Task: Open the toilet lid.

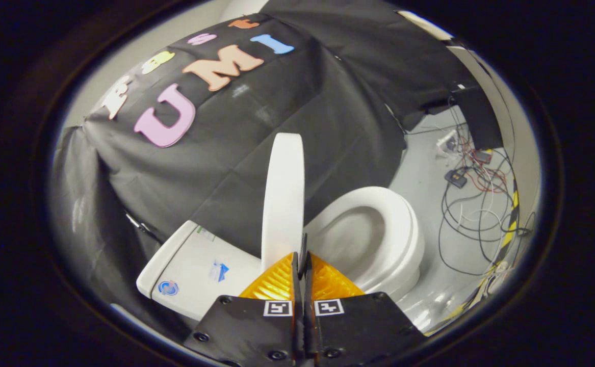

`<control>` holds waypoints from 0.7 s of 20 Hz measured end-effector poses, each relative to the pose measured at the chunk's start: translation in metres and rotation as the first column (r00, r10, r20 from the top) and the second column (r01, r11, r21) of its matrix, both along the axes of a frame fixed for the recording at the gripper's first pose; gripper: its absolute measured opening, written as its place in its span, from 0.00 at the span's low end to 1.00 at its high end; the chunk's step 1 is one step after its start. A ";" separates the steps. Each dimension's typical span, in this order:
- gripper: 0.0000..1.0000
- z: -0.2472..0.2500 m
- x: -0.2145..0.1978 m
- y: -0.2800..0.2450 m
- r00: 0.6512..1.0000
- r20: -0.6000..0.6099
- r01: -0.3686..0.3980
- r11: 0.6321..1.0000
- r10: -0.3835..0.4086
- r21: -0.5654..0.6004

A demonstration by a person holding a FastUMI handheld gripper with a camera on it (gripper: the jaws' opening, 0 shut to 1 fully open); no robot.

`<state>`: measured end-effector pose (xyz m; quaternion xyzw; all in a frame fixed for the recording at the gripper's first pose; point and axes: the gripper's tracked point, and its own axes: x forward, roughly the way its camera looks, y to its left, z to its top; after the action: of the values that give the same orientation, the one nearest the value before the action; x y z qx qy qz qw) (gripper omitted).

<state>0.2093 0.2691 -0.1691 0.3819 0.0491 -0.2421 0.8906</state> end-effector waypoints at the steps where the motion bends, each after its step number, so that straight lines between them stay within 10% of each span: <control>1: 0.02 0.004 0.003 0.003 1.000 -0.002 -0.013 0.999 0.012 -0.029; 14: 0.08 0.059 0.031 0.050 0.970 -0.063 -0.242 0.912 0.235 -0.330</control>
<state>0.2399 0.3193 -0.1101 0.2132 0.0631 -0.1406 0.9648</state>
